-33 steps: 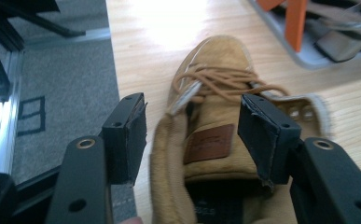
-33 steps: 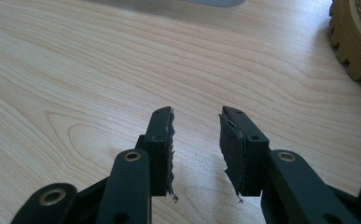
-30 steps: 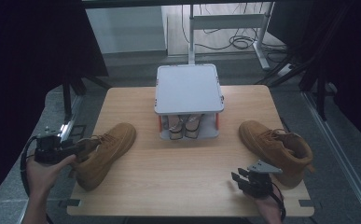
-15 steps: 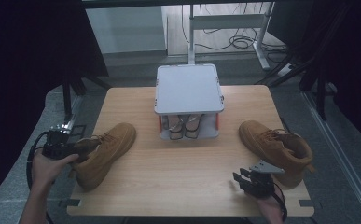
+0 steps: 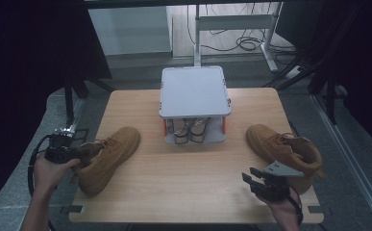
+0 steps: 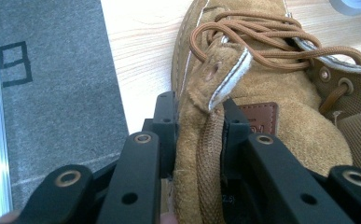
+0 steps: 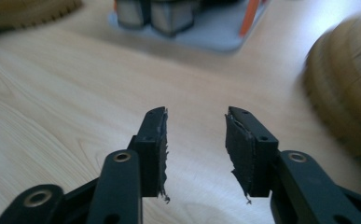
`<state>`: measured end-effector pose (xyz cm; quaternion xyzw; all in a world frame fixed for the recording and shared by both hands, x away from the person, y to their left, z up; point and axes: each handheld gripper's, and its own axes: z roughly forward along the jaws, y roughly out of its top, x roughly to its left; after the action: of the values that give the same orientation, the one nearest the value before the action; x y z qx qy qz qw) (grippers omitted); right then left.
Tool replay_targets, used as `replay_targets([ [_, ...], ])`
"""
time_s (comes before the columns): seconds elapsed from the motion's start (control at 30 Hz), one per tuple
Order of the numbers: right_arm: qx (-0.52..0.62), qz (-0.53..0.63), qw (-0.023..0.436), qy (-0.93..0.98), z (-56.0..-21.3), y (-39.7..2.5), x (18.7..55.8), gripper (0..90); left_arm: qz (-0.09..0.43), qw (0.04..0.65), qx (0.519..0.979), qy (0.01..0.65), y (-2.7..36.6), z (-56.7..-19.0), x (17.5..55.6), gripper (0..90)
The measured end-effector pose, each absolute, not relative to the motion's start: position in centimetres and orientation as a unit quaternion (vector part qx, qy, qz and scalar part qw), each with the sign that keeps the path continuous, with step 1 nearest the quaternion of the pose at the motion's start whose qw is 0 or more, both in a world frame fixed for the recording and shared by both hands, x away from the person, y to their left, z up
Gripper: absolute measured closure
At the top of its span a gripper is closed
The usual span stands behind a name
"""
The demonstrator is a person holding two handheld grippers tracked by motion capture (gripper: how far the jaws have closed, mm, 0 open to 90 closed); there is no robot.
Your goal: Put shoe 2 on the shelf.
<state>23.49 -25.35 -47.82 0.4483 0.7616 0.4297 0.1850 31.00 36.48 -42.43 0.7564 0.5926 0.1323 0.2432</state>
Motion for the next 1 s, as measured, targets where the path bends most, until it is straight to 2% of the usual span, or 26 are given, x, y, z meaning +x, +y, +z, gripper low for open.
replay_targets([
  [0.27,0.455,0.454,0.228,0.732,-41.2,-30.8,24.2,53.3,0.129,0.249,0.752,0.596,36.6,-42.5,31.0,74.3],
  [0.43,0.497,0.434,0.253,0.707,-38.9,-34.9,26.0,52.2,0.128,0.254,0.751,0.596,36.6,-42.5,30.9,74.2],
  [0.7,0.541,0.366,0.261,0.711,-39.2,-38.9,28.9,48.3,0.126,0.253,0.751,0.597,36.7,-42.5,31.0,74.2],
  [1.0,0.56,0.334,0.217,0.726,-41.0,-40.5,31.3,49.0,0.125,0.257,0.749,0.598,36.8,-42.5,31.0,74.0],
])
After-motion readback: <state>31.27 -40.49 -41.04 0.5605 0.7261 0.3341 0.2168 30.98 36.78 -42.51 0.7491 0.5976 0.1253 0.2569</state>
